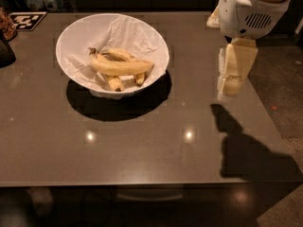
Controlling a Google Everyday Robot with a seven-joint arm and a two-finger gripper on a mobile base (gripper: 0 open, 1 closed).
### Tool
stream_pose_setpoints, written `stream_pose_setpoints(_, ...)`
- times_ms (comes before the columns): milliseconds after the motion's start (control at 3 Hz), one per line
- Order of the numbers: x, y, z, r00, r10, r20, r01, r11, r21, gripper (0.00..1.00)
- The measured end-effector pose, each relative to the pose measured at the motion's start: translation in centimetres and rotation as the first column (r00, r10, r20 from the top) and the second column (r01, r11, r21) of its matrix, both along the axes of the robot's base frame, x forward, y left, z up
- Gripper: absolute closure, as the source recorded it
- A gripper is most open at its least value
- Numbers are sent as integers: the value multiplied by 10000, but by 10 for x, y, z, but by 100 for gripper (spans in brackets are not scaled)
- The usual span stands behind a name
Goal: Pick banana from white bowl
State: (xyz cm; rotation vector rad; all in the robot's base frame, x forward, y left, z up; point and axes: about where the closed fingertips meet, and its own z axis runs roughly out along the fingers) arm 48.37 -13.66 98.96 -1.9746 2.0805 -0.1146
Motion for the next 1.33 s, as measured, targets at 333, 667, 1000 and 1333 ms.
stream_pose_setpoints(333, 12, 15, -5, 9997, 221, 91, -221, 9997, 55, 0)
stream_pose_setpoints(667, 42, 53, 0, 9952, 918, 326, -920, 9957, 63, 0)
stream_pose_setpoints(1000, 69, 91, 11, 9853, 1604, 592, -1601, 9871, -85, 0)
stream_pose_setpoints(1333, 84, 119, 17, 9690, 2343, 785, -2337, 9722, -168, 0)
